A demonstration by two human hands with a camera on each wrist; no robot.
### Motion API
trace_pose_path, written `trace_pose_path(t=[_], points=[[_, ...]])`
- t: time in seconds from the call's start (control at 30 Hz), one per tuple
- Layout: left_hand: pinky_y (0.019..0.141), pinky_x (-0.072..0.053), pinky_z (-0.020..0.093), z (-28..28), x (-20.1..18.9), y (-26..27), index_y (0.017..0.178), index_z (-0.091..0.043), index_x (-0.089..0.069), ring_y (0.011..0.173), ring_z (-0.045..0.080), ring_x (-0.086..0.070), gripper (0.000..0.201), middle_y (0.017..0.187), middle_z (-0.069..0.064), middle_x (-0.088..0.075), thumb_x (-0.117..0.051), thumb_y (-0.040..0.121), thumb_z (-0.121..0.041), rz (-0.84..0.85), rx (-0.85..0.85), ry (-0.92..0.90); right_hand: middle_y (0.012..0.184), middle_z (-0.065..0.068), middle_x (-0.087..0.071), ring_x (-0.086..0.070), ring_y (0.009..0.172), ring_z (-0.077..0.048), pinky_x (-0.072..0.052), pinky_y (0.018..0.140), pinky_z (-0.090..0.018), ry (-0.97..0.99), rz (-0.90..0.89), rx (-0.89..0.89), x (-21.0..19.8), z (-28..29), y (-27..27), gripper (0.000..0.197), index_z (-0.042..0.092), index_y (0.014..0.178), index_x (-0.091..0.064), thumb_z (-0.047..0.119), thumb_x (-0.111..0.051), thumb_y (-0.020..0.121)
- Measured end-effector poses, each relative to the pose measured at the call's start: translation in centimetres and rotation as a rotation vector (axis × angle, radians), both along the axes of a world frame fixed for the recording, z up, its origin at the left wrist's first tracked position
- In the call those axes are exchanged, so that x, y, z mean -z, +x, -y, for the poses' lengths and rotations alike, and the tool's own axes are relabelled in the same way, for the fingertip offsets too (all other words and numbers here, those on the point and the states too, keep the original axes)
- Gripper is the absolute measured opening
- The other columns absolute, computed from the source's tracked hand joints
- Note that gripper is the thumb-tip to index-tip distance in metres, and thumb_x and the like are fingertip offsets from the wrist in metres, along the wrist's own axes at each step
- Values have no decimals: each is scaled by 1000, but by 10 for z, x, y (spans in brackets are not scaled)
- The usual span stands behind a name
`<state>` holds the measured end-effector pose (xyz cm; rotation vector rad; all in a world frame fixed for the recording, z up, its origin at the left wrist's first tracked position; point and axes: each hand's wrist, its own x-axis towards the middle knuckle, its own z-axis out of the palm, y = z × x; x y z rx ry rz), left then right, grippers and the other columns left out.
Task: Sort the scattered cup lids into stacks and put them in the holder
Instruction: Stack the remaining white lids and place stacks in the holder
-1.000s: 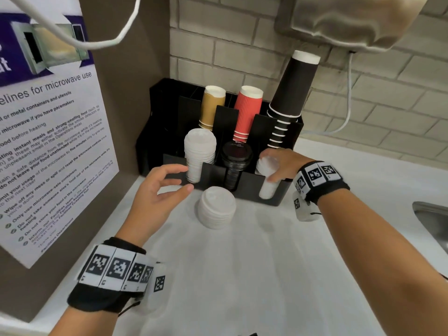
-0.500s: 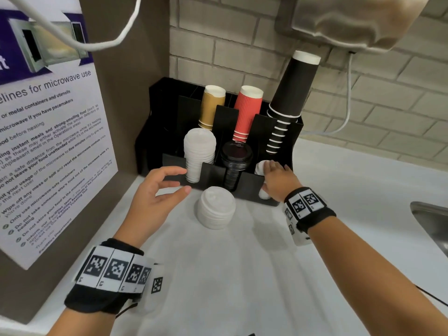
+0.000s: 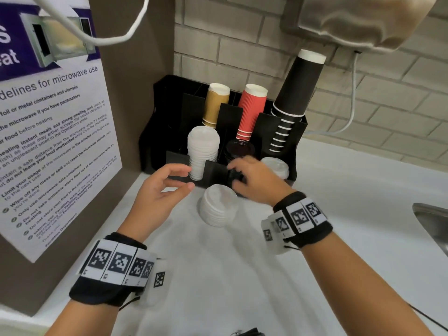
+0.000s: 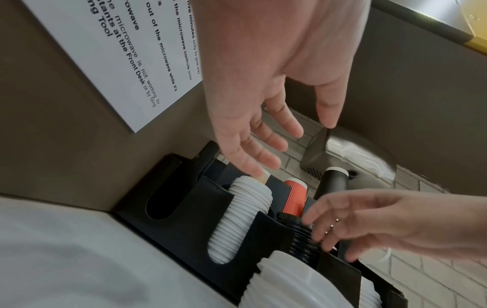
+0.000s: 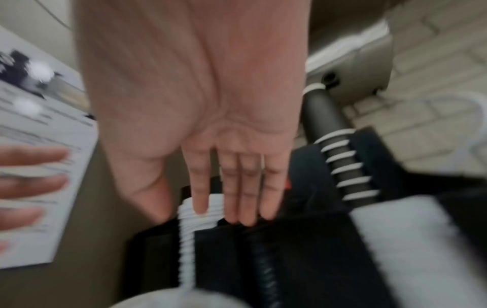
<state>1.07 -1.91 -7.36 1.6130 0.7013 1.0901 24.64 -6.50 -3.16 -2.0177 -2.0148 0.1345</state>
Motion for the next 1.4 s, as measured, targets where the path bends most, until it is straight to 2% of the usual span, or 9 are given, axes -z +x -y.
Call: trace_pose_path(t=[0.1, 0.27, 0.5, 0.57, 0.7, 0.8, 0.9, 1.03, 1.4], points=[[74, -45, 6, 0, -1, 1, 100, -34, -65, 81, -4, -62, 28, 102, -12, -65, -69, 86, -10, 7, 15, -9, 127, -11, -46, -48, 117, -28, -41, 94, -32, -339, 28, -22, 21, -5, -23, 70, 27, 144, -37, 46, -67, 84], [73, -45, 8, 1, -1, 0, 100, -35, -66, 80, -3, -61, 29, 100, -12, -65, -69, 87, -10, 4, 36, -19, 125, -11, -42, -49, 114, -32, -47, 96, -43, -442, 57, 41, 43, -15, -33, 85, 38, 147, -26, 52, -72, 77], [73, -45, 9, 3, 0, 2, 102, -35, -64, 83, -2, -63, 30, 97, -22, -65, -71, 85, -13, -2, 46, -11, 114, -8, -45, -52, 106, -31, -49, 92, -39, -309, -42, 78, 30, -11, -30, 76, 37, 138, -39, 43, -76, 71], [76, -48, 14, 5, -1, 4, 111, -39, -61, 93, -2, -62, 39, 108, -23, -62, -75, 78, -25, -18, 61, -36, 115, -6, -50, -53, 108, -27, -47, 93, -36, -183, -194, 74, 16, -3, -29, 72, 38, 135, -43, 40, -78, 72], [85, -51, 17, 18, -3, 16, 130, -61, -39, 123, -2, -49, 87, 138, -23, -45, -83, 58, -42, -2, 208, -79, 109, 9, -63, -61, 103, -8, -51, 90, -24, -11, -686, -45, -11, 21, -45, 55, 39, 125, -53, 29, -78, 78], [93, -54, 33, 27, -8, 24, 136, -58, -36, 124, 0, -50, 93, 139, -20, -45, -86, 59, -42, 100, 225, -73, 112, 1, -65, -65, 104, -12, -52, 94, -31, 3, -917, -81, -16, 37, -58, 55, 39, 128, -53, 27, -75, 79], [83, -57, 32, 27, -11, 24, 134, -52, -43, 118, 6, -56, 89, 134, -14, -50, -89, 61, -31, 141, 248, -57, 122, -8, -63, -64, 111, -23, -50, 98, -47, -12, -1081, -80, -14, 48, -57, 60, 36, 135, -49, 27, -70, 79], [83, -58, 34, 26, -12, 21, 140, -40, -42, 121, 12, -54, 93, 138, 0, -46, -88, 61, -23, 62, 307, -31, 123, -11, -63, -61, 113, -32, -42, 98, -64, -25, -1126, -70, -7, 56, -51, 64, 36, 135, -50, 33, -71, 74], [80, -57, 29, 32, -14, 26, 137, -46, -41, 122, 12, -53, 101, 136, -4, -47, -88, 48, -35, 64, 284, -44, 123, -1, -63, -63, 112, -25, -46, 98, -58, -8, -1137, -68, -7, 60, -53, 61, 38, 132, -53, 32, -72, 74]])
